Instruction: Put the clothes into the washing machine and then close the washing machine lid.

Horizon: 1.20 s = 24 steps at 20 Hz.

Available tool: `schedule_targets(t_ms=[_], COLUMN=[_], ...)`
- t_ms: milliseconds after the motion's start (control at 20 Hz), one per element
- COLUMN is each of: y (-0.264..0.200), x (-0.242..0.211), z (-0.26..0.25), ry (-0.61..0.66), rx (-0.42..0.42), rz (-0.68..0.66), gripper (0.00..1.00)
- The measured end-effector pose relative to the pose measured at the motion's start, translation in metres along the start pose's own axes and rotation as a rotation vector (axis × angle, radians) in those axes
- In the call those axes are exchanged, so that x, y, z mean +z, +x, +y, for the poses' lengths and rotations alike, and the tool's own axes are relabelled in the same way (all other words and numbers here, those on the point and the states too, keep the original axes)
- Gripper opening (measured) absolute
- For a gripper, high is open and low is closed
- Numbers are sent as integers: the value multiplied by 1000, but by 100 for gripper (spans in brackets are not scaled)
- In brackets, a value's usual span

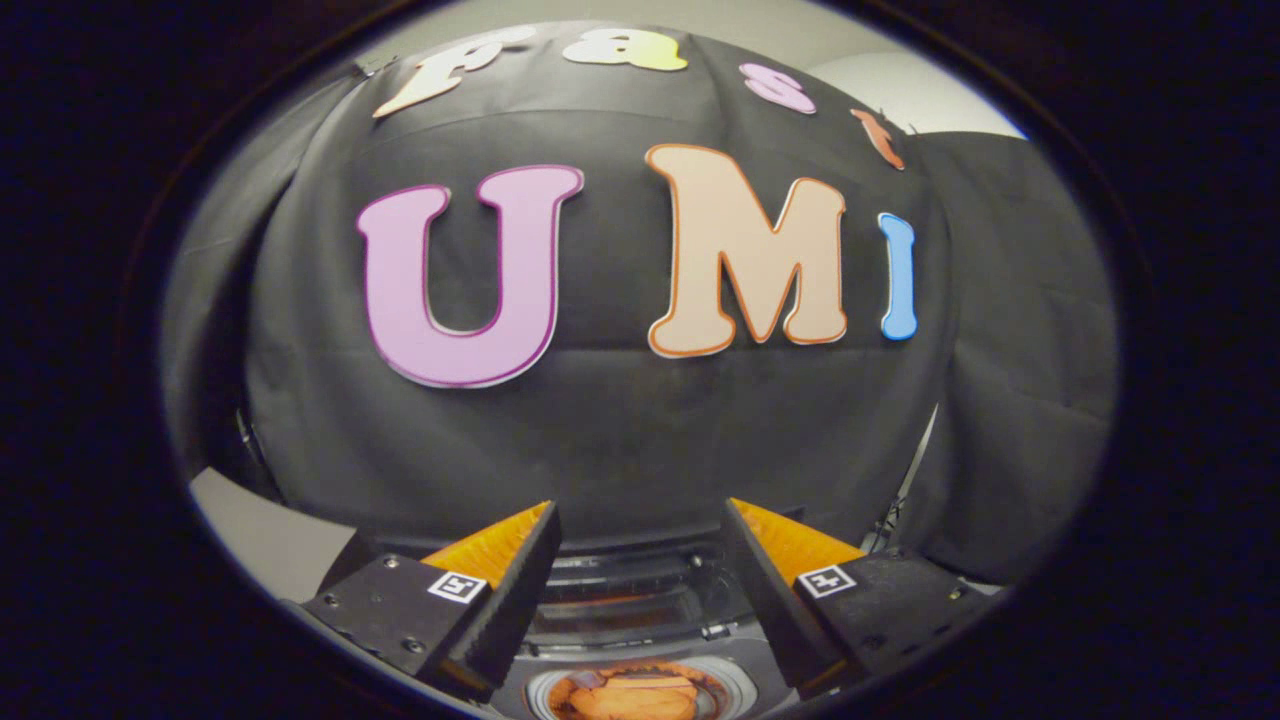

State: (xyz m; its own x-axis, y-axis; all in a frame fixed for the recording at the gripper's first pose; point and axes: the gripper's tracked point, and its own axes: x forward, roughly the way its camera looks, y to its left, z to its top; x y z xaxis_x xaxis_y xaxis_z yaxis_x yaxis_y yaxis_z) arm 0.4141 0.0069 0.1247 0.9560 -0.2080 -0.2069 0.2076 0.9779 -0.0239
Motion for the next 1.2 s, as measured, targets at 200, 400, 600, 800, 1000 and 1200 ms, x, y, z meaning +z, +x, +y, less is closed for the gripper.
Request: schedule_targets(t_ms=[200,400,600,800,1000,1200], y=[35,71,91,95,91,85], x=[-2,-17,-36,-50,-46,-40], z=[17,34,57,49,53,49], ry=[48,42,-74,44,49,43], rx=[17,48,98,146,153,138], rz=[-30,-38,-74,-131,-128,-125], gripper=[97,97,97,94,97,98])
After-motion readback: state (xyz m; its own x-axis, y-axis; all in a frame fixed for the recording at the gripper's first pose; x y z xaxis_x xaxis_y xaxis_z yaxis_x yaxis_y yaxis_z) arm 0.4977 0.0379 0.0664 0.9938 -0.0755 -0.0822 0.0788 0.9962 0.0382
